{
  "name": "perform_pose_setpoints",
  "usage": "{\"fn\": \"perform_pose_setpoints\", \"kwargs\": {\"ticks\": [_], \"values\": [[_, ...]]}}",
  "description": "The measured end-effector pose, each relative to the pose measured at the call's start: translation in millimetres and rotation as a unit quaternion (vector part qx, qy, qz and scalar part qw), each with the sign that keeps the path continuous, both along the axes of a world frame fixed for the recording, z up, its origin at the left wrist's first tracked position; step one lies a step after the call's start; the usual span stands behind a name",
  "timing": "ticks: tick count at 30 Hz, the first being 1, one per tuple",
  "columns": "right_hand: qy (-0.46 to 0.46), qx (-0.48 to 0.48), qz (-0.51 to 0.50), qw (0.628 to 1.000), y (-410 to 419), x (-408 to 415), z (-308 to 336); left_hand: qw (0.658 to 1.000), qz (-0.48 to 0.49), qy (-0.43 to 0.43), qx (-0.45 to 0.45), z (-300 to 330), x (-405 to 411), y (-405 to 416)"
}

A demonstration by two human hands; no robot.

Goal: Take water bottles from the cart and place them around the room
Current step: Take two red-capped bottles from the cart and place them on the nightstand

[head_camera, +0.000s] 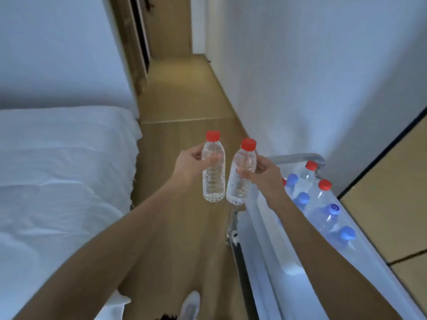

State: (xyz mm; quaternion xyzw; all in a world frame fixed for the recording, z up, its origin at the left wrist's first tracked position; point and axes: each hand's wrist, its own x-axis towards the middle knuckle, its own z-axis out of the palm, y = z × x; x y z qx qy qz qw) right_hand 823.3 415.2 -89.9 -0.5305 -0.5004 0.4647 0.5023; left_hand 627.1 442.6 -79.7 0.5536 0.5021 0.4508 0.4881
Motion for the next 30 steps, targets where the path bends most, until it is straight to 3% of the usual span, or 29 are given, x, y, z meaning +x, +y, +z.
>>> {"fn": "perform_pose_setpoints", "kwargs": {"ticks": [8,20,30], "values": [[-0.017,0.004,0.218,0.976,-32.5,-166.3,6.0,0.977,0.215,0.012,-0.005,-4.3,-162.2,-102.6],[-0.013,-0.014,0.396,0.918,-192.0,-438.7,-11.2,0.902,0.431,-0.011,-0.029,-34.6,-400.9,-357.5],[-0.022,-0.024,0.601,0.798,-374.1,-692.8,-27.6,0.767,0.64,0.045,-0.02,-33.7,-565.7,-590.7]]}}
